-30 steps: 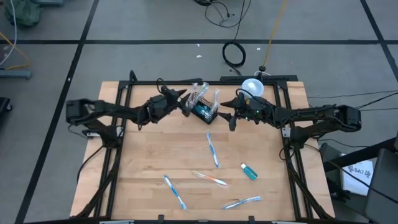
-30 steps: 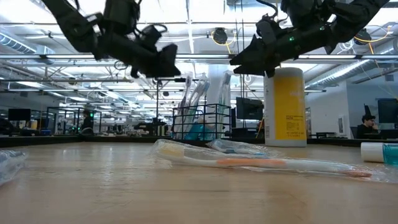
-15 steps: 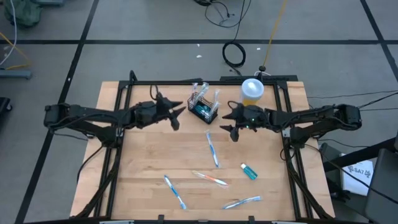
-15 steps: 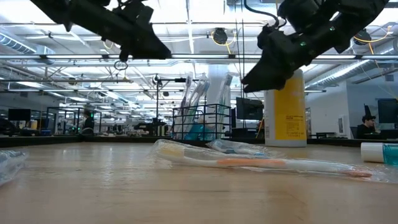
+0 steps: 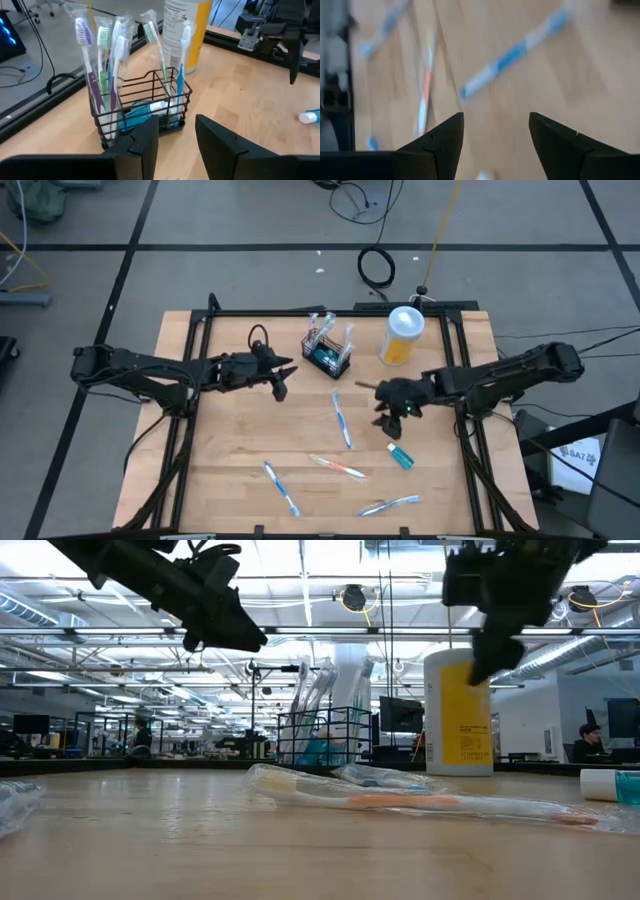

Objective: Pick & Place toothbrushing station
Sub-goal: Put the blue mouthwash bottle into the black organizer

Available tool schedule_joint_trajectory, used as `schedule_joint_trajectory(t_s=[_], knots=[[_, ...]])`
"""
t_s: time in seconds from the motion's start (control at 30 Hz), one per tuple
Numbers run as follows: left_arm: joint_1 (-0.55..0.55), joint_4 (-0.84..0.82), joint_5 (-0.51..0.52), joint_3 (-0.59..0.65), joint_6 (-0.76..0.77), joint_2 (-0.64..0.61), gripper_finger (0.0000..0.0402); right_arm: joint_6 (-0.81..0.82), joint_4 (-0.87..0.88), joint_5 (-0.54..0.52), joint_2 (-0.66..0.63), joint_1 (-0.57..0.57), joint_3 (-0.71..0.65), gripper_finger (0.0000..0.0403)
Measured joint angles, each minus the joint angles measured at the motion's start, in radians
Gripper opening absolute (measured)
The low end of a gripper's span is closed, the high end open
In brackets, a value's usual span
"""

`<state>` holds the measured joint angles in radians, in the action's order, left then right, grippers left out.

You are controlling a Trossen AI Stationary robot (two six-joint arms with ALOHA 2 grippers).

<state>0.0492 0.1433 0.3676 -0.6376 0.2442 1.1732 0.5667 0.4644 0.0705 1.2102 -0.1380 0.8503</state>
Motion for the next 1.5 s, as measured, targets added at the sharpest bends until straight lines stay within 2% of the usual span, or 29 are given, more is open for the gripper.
schedule_joint_trajectory(t_s=[0.17,0.3,0.5,0.77,1.0,1.13,1.5], knots=[[0.002,0.001,0.002,0.0,0.001,0.0,0.0136,0.226,0.304,0.002,0.061,-0.058,0.021,0.0213],[0.002,0.008,0.008,0.0,0.0,0.0,0.0136,0.339,0.377,0.064,0.115,-0.069,-0.006,0.0213],[0.002,0.01,0.009,0.0,-0.007,0.0,0.0136,0.365,0.303,0.118,0.153,-0.096,-0.019,0.0212],[0.019,0.033,0.01,0.0,-0.049,0.0,0.0136,0.357,0.131,0.114,0.172,-0.152,-0.019,0.0212],[0.024,0.033,0.01,0.0,-0.032,0.0,0.0136,0.334,0.129,0.12,0.235,-0.164,-0.019,0.0212],[0.023,0.04,0.009,0.0,-0.032,0.0,0.0136,0.329,0.079,0.174,0.272,-0.164,-0.02,0.0212],[0.023,0.041,0.006,0.0,-0.031,0.0,0.0136,0.223,0.001,0.167,0.311,-0.145,-0.042,0.0211]])
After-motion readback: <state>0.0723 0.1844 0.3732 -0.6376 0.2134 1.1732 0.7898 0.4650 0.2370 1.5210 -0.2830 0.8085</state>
